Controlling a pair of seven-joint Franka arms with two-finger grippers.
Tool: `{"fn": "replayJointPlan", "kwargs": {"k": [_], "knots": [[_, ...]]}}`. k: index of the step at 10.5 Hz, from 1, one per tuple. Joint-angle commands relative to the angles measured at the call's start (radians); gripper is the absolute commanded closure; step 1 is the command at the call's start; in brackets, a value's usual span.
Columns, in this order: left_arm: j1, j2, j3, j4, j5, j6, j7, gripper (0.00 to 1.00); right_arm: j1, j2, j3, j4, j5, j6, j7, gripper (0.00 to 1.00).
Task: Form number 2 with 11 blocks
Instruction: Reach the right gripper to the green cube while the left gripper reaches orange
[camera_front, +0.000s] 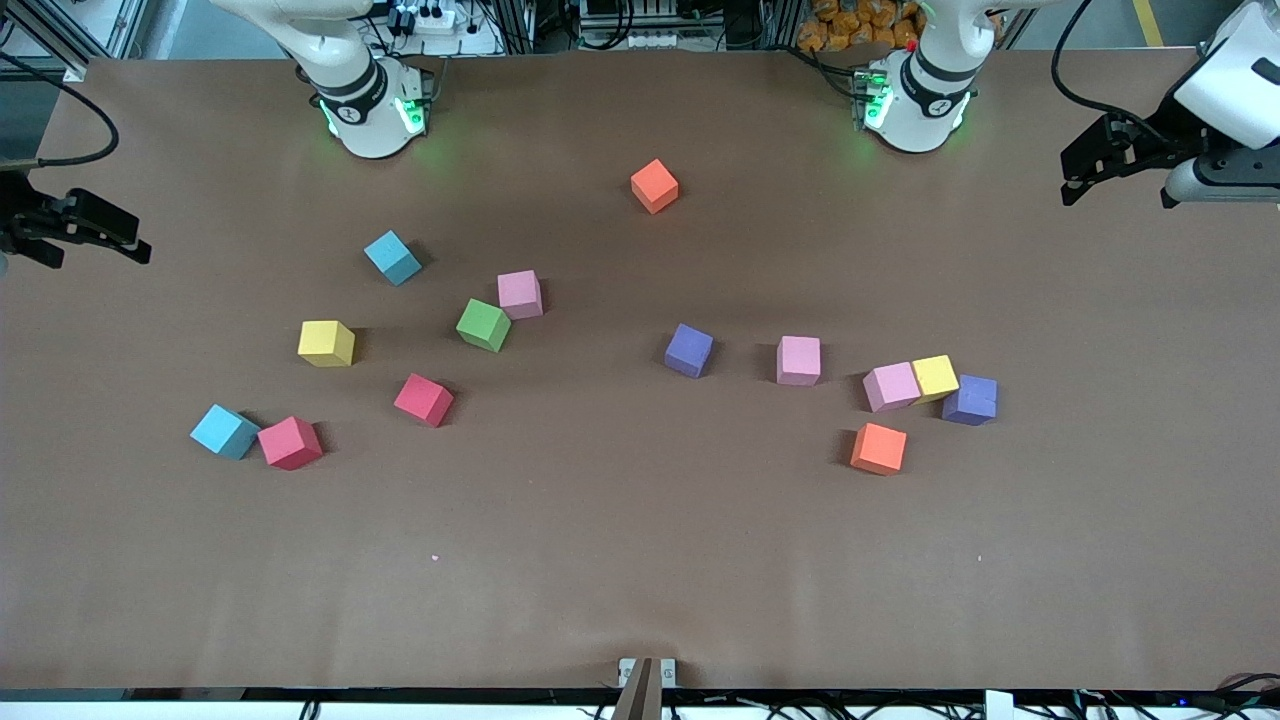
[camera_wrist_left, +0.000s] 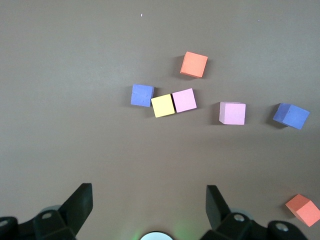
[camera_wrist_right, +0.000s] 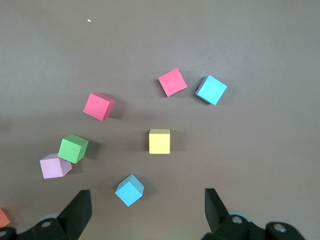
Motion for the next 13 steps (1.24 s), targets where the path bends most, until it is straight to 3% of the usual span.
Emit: {"fn": "replayJointPlan", "kwargs": {"k": [1, 4, 5, 8, 10, 11, 13], "knots": [[-0.017, -0.001, 0.01, 0.004, 0.027, -0.003, -0.001, 0.0, -0.011, 0.005, 0.005, 0.007, 0.012, -0.011, -0.01, 0.0], [-0.064, 0.031, 0.005, -0.014, 0.015, -0.003, -0.023, 0.0, -0.011, 0.006, 0.005, 0.001, 0.012, -0.01, -0.007, 0.0], [-0.107, 0.038, -0.011, -0.069, 0.014, 0.006, -0.065, 0.0, -0.011, 0.008, 0.005, -0.004, 0.012, -0.007, -0.006, 0.0], [-0.134, 0.041, -0.117, -0.28, -0.049, 0.206, -0.195, 0.0, -0.013, 0.042, 0.005, -0.028, 0.015, 0.016, -0.003, 0.0], [-0.164, 0.047, -0.192, -0.383, -0.091, 0.324, -0.42, 0.0, -0.004, 0.048, 0.005, -0.138, 0.023, 0.092, -0.003, 0.0], [-0.193, 0.079, -0.238, -0.408, -0.094, 0.378, -0.588, 0.0, -0.005, 0.048, 0.005, -0.2, 0.022, 0.143, -0.001, 0.0], [-0.32, 0.177, -0.255, -0.408, -0.097, 0.444, -0.953, 0.0, -0.01, 0.048, 0.005, -0.336, 0.022, 0.252, 0.002, 0.0]]}}
